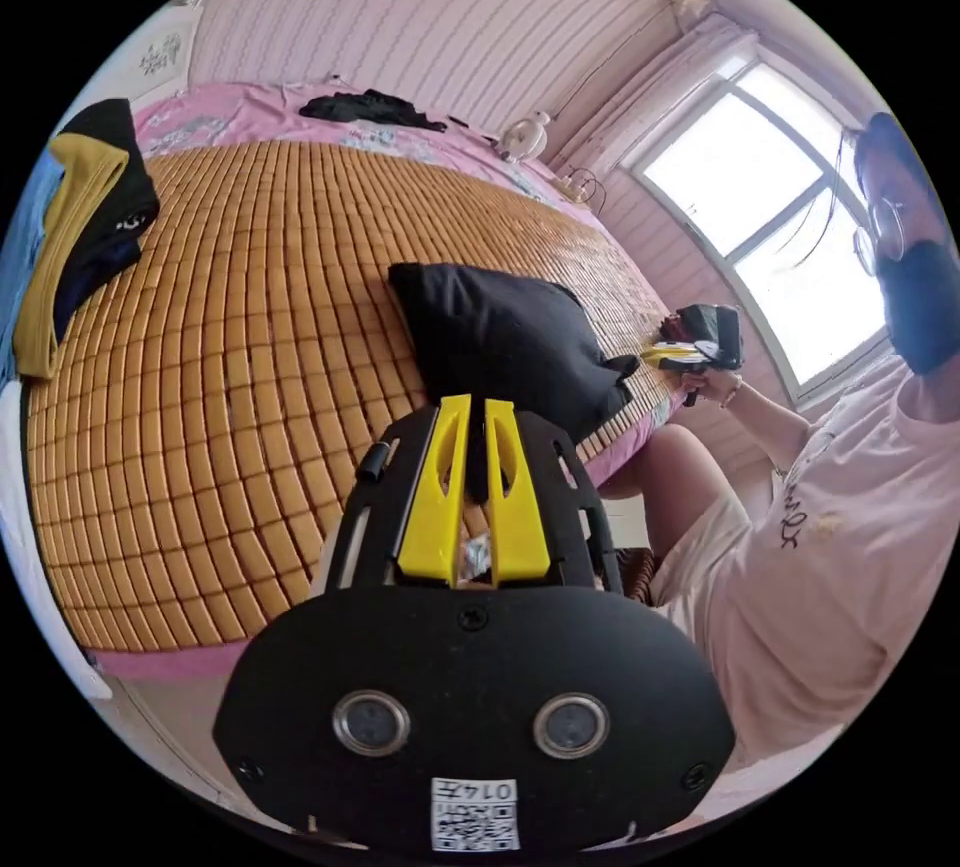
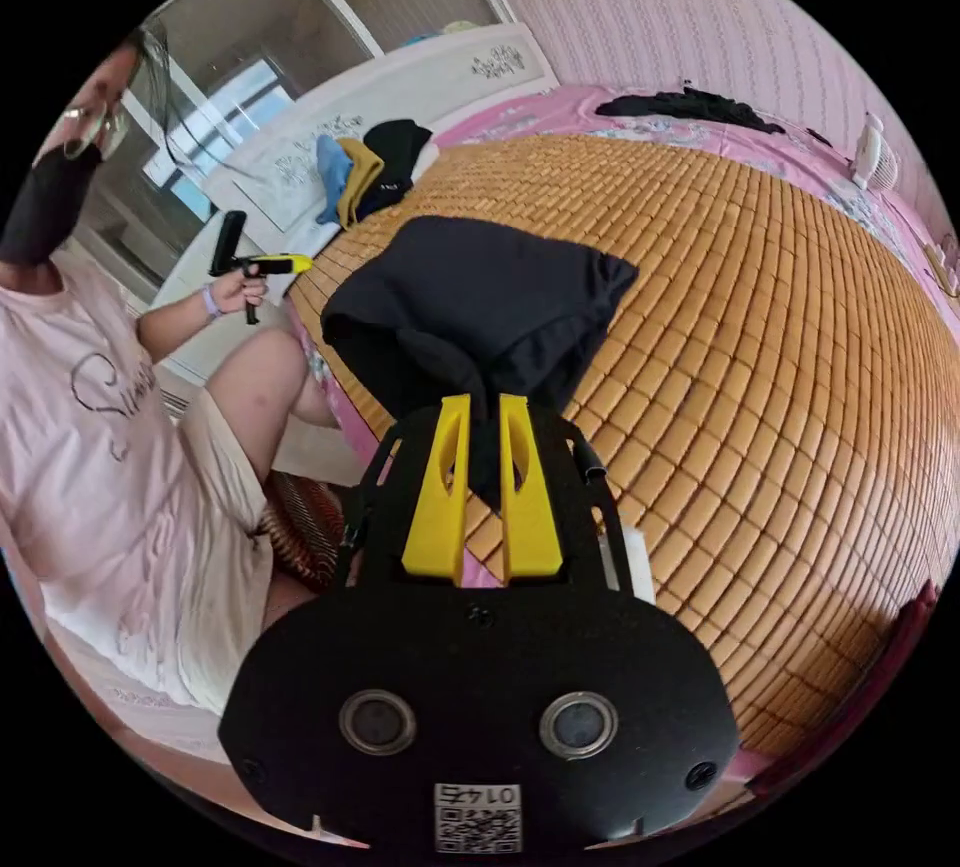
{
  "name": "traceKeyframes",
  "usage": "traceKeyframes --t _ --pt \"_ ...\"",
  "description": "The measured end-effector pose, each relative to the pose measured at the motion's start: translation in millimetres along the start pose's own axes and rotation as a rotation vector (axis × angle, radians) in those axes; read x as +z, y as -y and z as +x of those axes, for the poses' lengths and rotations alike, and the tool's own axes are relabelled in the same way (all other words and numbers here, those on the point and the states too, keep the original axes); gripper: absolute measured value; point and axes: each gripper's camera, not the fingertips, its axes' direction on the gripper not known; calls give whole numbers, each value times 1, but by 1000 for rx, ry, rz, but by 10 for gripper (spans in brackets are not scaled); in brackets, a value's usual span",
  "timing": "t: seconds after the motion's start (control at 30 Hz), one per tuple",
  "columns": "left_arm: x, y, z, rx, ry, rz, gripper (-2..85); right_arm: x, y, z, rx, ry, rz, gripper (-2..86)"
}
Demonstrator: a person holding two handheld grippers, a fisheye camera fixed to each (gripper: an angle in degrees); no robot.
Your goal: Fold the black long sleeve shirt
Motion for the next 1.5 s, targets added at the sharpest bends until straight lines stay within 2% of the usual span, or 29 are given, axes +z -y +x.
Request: traceKeyframes --t 0.1,0.27,0.37,0.47,0.6,0.63,0.67,0.8,0.9,1.03,1.1,1.2,1.3,1.4,1.5 --pt "-5 -26 33 52 90 -31 -3 4 11 -16 0 -56 -5 25" --pt "34 1 108 284 232 -46 -9 9 90 -51 -148 -119 61 17" --pt "83 26 138 317 168 -3 -10 33 159 -72 -206 -73 46 7" --pt "139 43 159 322 178 -43 -10 74 227 -89 -253 -122 -41 1" --pt "188 34 173 343 204 -170 -10 131 283 -83 -195 -151 -195 -2" --pt "194 26 173 342 192 -170 -10 148 286 -82 -212 -163 -251 -3" --pt "191 17 172 324 171 -125 -10 146 287 -84 -229 -168 -215 -3" --pt "188 5 179 327 143 -95 -10 129 304 -105 -361 -200 -285 -4" --pt "189 5 191 374 165 -128 -10 121 318 -95 -325 -207 -237 -4" --pt "189 2 199 370 144 -133 -10 153 340 -79 -304 -239 -314 -4" --pt "189 -1 204 388 148 -130 -10 149 356 -79 -308 -231 -420 -4" --pt "188 -5 211 395 150 -133 -10 125 370 -85 -340 -239 -326 -4" --pt "187 -9 218 399 148 -130 -9 165 366 -76 -352 -275 -440 -4" --pt "183 -14 223 384 151 -105 -7 152 356 -64 -267 -241 -363 -3" --pt "173 -19 235 412 148 -97 6 91 309 -51 -157 -151 -153 0"
